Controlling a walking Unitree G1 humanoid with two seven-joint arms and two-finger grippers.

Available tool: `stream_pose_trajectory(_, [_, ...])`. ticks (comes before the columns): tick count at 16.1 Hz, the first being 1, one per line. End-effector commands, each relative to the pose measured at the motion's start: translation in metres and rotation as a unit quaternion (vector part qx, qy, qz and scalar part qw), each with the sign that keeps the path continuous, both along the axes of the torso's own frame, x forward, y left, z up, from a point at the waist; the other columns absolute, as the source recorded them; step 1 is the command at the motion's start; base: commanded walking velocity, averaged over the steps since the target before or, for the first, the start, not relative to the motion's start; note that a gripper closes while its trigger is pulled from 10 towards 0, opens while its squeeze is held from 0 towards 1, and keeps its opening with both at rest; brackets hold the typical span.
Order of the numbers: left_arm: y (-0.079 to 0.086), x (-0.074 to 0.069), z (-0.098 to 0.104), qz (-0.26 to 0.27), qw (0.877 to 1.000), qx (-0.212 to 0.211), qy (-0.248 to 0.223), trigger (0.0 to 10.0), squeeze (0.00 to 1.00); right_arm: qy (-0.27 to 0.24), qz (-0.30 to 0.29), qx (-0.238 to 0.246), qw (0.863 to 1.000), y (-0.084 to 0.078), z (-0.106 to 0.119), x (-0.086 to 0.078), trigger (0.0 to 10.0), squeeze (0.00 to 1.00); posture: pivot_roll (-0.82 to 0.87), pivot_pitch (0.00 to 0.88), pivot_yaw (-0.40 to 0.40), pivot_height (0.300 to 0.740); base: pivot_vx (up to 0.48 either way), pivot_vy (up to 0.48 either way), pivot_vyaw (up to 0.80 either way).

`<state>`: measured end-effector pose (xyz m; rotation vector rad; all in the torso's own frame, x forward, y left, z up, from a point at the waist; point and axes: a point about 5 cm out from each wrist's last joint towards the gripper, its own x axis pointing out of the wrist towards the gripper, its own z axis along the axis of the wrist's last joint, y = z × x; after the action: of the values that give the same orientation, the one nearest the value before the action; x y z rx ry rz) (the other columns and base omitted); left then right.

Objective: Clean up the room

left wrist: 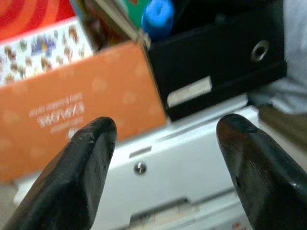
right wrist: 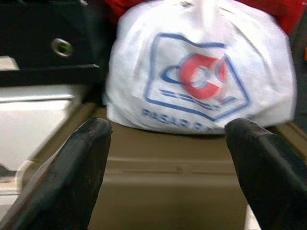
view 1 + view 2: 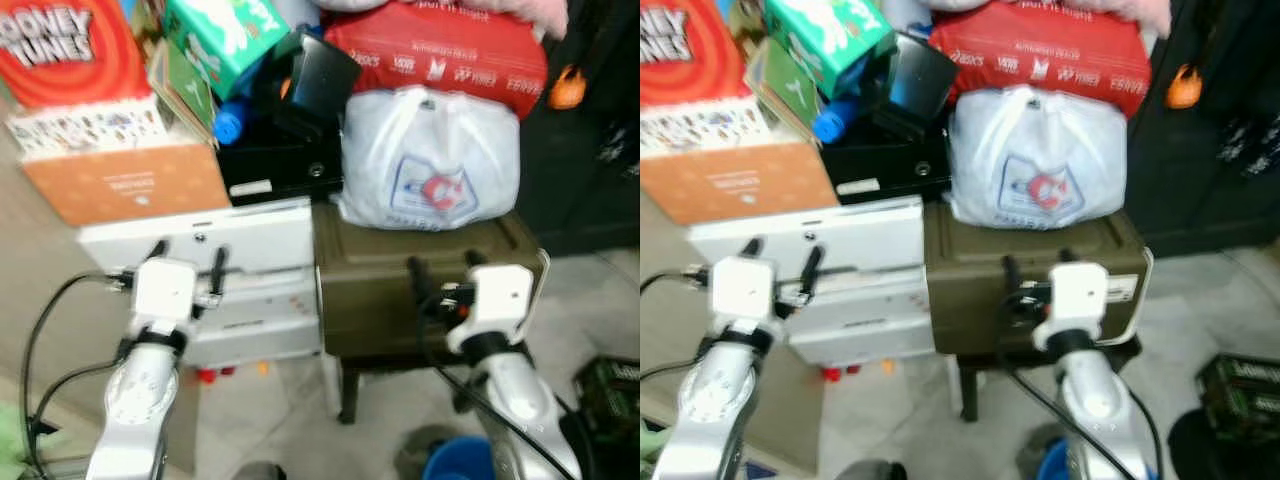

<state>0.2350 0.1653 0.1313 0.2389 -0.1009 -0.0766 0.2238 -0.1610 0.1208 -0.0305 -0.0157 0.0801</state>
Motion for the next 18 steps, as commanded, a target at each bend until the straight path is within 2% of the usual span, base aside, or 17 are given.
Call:
stream_pose_trajectory(1, [0.003, 0.004, -0.003, -0.001, 1.000, 0.006, 0.007, 10.0, 0.00, -0.007, -0.006, 0.001, 1.000, 0.001, 0.002, 0.000, 10.0, 0.00, -0.08, 0.000, 0.034, 0.740, 0.000, 0.000, 0.00])
stream_pose_trajectory(5, [0.002, 0.004, -0.003, 0.000, 1.000, 0.004, 0.006, 10.0, 0.00, -0.009, 0.011, -0.006, 1.000, 0.005, 0.002, 0.001, 10.0, 0.00, -0.07, 0.000, 0.007, 0.740, 0.000, 0.000, 0.71])
stream_pose_trajectory(8, [0.007, 0.002, -0.005, 0.015, 1.000, 0.004, 0.008, 10.0, 0.00, -0.008, 0.044, -0.007, 0.999, 0.011, 0.003, 0.009, 10.0, 0.00, -0.05, 0.000, -0.022, 0.740, 0.000, 0.000, 0.80])
stream_pose_trajectory(11, [0.008, 0.001, -0.004, 0.018, 1.000, 0.006, 0.005, 10.0, 0.00, -0.018, 0.051, -0.008, 0.999, 0.014, 0.008, 0.018, 10.0, 0.00, -0.04, 0.000, -0.032, 0.740, 0.000, 0.000, 0.80])
stream_pose_trajectory(18, [0.005, -0.003, -0.007, 0.018, 1.000, 0.004, 0.007, 10.0, 0.00, -0.017, 0.055, -0.013, 0.998, 0.011, 0.008, 0.017, 10.0, 0.00, -0.04, 0.000, -0.041, 0.740, 0.000, 0.000, 0.80])
